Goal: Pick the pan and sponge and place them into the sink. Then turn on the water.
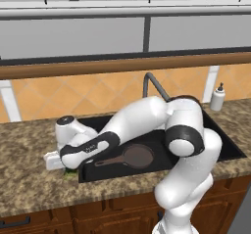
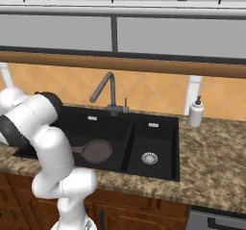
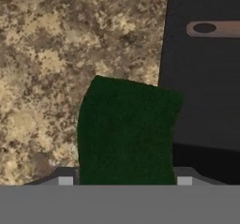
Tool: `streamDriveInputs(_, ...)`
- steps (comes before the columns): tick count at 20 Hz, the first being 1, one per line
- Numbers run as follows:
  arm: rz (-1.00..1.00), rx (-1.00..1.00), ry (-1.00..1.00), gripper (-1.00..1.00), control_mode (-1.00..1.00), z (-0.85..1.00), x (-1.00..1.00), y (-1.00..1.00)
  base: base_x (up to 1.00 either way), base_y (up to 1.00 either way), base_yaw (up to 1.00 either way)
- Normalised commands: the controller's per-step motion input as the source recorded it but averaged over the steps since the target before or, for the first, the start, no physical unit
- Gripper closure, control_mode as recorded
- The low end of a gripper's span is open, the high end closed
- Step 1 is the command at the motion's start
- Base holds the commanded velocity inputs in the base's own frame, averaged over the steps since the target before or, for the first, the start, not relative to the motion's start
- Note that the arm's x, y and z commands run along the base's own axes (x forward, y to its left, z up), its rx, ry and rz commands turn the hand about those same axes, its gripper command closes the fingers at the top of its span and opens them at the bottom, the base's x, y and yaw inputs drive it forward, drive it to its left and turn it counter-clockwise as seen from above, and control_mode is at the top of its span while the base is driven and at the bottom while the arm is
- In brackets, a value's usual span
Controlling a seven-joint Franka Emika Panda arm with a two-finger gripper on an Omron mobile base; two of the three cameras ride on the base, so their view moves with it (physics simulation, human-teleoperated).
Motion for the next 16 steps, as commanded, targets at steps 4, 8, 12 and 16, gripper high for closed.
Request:
streamDriveInputs(4, 0.0, 0.0, 0.0, 1.0, -1.0, 0.21, -0.01, -0.69, 0.0, 0.0, 0.0)
streamDriveInputs(8, 0.0, 0.0, 0.0, 1.0, -1.0, 0.0, -0.04, -0.73, 0.0, 0.0, 0.0)
streamDriveInputs(12, 0.0, 0.0, 0.0, 1.0, -1.0, 0.0, 0.0, -0.7, 0.0, 0.0, 0.0)
streamDriveInputs(16, -0.01, 0.0, 0.0, 1.0, -1.0, 0.0, 0.0, -0.68, 0.0, 0.0, 0.0)
